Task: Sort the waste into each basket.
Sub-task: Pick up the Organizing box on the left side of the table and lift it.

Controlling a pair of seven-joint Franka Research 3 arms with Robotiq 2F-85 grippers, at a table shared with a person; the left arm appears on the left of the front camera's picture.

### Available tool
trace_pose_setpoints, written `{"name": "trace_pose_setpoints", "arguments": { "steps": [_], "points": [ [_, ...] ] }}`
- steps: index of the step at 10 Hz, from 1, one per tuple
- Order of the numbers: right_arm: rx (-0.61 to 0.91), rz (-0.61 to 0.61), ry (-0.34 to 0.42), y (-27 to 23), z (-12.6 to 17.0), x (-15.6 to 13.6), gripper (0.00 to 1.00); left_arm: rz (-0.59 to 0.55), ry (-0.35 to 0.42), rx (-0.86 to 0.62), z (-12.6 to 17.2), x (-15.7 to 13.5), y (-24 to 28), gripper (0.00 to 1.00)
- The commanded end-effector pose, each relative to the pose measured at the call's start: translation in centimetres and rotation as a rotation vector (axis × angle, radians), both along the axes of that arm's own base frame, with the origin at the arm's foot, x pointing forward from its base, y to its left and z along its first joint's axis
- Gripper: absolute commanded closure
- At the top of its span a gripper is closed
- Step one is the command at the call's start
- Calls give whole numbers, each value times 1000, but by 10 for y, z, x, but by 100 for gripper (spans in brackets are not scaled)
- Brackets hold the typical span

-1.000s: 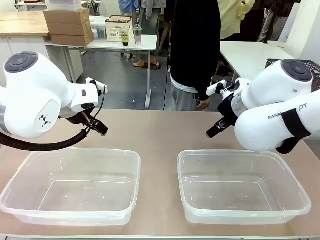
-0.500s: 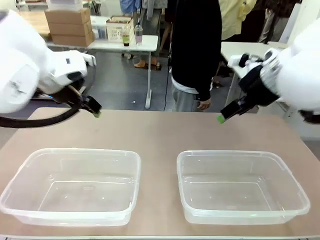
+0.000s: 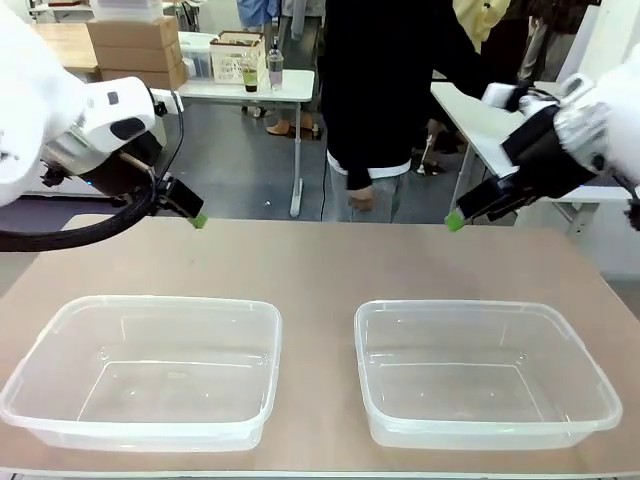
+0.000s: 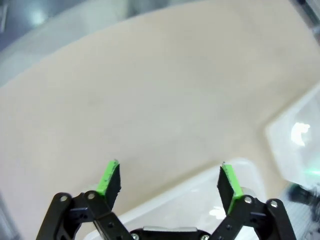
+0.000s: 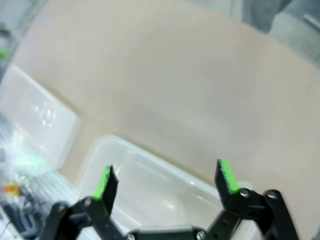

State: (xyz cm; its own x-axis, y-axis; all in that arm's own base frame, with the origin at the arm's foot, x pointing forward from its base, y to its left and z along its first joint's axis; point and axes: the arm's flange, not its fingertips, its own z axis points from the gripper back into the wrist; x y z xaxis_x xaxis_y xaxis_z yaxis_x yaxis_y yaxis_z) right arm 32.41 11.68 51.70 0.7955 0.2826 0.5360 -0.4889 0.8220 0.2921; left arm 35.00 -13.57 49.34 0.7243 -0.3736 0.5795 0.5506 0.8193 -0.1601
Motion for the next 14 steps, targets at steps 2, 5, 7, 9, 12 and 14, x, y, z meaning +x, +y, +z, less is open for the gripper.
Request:
{"name": "trace_pose_setpoints", "arguments": {
  "steps": [2,5,7,9,12,14],
  "points": [
    [978,-308,325,-107,-13,-39,0,-134,212,-759,0,-27,95,0],
    [1095,-545,412,-132,-29,-44,0,-56,216,-926,-11,-8,137,0],
    [633,-130,259,-137,11,-19,0,-111,144,-848,16,-12,144,0],
    [633,-130,259,-137,11,-19,0,-111,144,-848,16,-12,144,0],
    [633,-130,259,-137,11,-19,0,-111,144,-848,16,-12,144,0],
    [610,-155,282,-135,11,-24,0,-111,144,-848,16,-12,144,0]
  ]
}}
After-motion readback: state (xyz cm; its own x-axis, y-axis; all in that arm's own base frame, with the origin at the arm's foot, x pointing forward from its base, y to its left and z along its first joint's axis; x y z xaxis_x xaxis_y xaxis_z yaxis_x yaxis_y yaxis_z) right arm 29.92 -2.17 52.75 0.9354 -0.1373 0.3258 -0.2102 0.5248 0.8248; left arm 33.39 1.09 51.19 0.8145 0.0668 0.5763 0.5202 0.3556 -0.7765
